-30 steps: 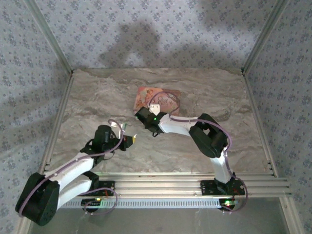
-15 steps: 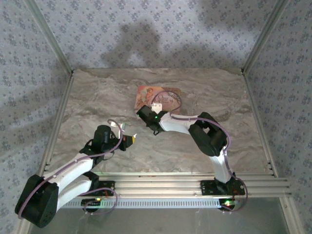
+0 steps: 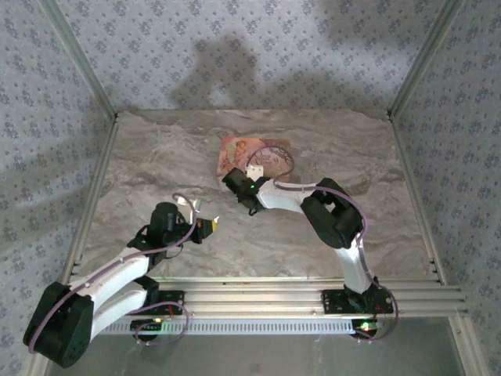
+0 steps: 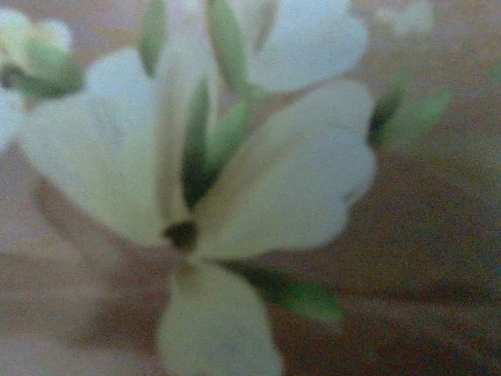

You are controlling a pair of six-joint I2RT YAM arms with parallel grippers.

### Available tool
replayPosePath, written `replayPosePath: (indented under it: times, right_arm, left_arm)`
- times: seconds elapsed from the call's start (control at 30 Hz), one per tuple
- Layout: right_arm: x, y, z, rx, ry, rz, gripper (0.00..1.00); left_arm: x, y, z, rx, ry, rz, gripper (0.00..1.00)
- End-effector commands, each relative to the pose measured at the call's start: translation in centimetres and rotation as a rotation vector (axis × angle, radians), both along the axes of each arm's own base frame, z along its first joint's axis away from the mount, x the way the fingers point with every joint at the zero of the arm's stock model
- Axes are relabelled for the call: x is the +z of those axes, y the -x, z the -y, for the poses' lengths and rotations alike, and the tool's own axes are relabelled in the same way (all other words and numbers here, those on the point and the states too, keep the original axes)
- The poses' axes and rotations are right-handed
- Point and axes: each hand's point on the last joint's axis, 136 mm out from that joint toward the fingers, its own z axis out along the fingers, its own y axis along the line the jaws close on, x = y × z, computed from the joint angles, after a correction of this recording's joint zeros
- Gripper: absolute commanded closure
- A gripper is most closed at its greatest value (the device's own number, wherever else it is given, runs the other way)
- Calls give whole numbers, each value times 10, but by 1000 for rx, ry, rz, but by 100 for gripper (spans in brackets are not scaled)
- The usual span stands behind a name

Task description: Unlock a padlock with a key

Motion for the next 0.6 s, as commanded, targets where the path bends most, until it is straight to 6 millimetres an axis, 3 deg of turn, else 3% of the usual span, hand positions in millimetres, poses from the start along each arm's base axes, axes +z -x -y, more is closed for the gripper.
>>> replayPosePath:
  times: [0.0, 0.3, 0.57]
  right_arm:
    - [0, -7, 4, -25, 8, 2, 62]
    - [6, -7, 7, -1, 19, 2, 88]
    - [19, 6, 1, 73, -17, -25, 98]
  left_arm:
    - [1, 3, 1, -22, 2, 18, 100]
    - [2, 3, 1, -24, 3, 21, 100]
    - [2, 1, 3, -31, 0, 22, 100]
